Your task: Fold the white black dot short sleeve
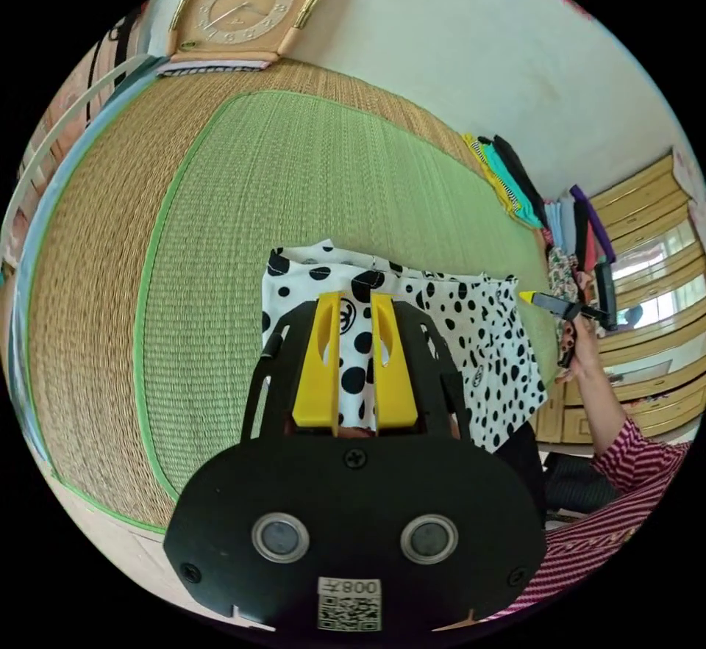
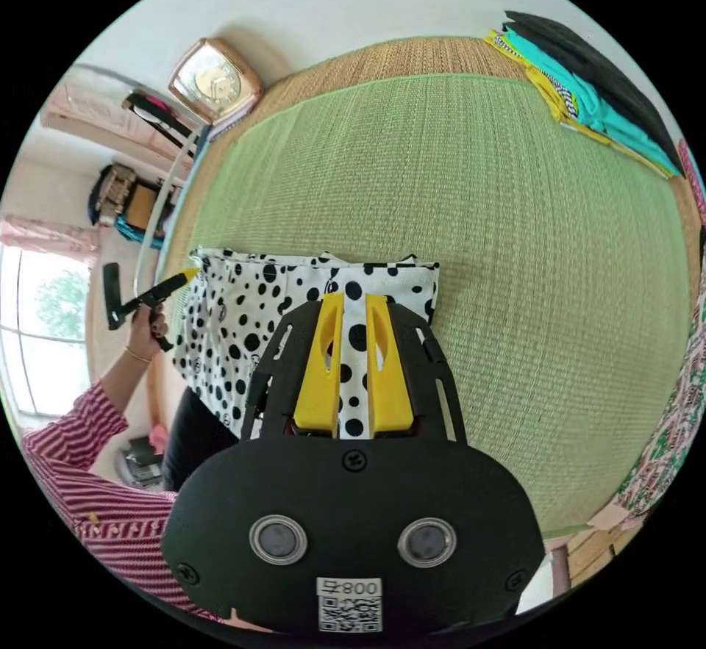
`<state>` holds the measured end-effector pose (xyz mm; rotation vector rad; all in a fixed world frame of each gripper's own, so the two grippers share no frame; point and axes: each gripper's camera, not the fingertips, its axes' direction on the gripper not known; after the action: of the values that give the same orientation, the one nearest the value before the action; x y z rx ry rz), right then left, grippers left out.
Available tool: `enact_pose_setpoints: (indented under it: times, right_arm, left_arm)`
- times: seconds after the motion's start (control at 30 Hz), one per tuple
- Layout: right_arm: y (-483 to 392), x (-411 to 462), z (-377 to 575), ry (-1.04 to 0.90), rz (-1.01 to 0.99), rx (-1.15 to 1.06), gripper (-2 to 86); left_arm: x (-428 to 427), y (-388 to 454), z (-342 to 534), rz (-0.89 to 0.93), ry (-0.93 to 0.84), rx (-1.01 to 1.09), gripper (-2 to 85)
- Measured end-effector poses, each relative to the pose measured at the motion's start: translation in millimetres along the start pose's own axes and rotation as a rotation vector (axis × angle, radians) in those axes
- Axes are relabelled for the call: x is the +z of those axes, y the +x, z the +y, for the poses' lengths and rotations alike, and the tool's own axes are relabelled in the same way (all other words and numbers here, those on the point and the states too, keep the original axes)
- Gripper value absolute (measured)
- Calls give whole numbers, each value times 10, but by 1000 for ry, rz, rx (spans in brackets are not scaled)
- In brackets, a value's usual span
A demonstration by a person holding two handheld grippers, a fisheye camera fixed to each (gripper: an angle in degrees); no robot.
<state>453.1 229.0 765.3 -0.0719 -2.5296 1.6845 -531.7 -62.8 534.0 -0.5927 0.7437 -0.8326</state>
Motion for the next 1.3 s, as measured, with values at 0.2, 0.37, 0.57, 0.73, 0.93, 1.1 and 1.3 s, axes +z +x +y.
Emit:
enact_pose_setpoints:
  times: [0.2, 0.37, 0.57, 0.73, 0.93, 1.1, 1.3]
  right_arm:
    - [-151, 550, 40, -39, 183, -18, 57]
    - [-132, 644, 150, -21, 157, -25, 22]
    - [-75, 630, 341, 25, 108, -18, 8]
    - [-14, 618, 443, 47, 91, -13, 6]
    - [137, 673, 458, 49, 39, 7, 6]
    - [276, 810, 439, 14, 23, 21, 12]
    - [74, 901, 498, 42, 44, -29, 52]
  left_arm:
    - [437, 376, 17, -156, -55, 67, 32]
    - [471, 440, 147, -119, -16, 66, 13]
    - [458, 510, 313, -86, 29, 70, 8]
    - [499, 492, 409, -73, 48, 54, 7]
    - [608, 437, 460, -57, 54, 26, 10]
    - [679, 398, 537, -91, 62, -4, 26]
    - [887, 758, 563, -46, 32, 155, 52]
